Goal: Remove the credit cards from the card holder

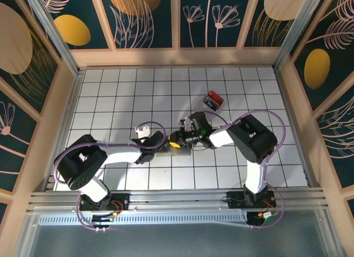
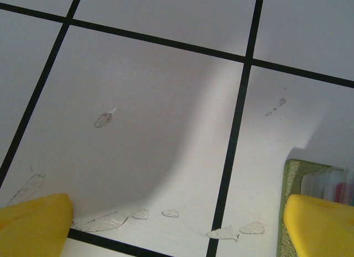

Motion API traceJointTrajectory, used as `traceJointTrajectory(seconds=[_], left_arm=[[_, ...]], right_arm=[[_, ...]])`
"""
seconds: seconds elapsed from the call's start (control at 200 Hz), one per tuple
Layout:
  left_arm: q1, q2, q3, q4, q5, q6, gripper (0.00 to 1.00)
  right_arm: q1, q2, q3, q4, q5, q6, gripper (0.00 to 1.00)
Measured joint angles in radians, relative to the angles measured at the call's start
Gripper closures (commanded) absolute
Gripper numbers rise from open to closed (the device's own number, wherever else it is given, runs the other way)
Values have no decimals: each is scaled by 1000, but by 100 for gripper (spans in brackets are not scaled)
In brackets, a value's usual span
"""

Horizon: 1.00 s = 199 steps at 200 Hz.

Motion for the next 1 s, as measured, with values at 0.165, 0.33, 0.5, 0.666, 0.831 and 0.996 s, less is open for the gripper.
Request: traceJointTrajectory(seconds=[0.165, 0.33, 0.5, 0.666, 0.831, 0.996], left_arm=[[0, 6, 8, -4, 0, -7, 1], [0, 13, 17, -14, 0, -8, 1], [0, 13, 17, -16, 0, -14, 1], [0, 13, 17, -16, -1, -14, 1], [-1, 12, 17, -16, -2, -14, 1], [-1, 10, 26, -30, 0, -5, 1]], right_arm=[[-13, 6, -72, 161, -4, 84, 87], [-30, 26, -129, 313, -24, 156, 87], [-34, 26, -144, 356, -27, 173, 89], [-35, 1, -142, 246, -6, 105, 98], [-34, -73, -68, -29, 54, -36, 100], [-32, -103, 8, -249, 129, -150, 100]])
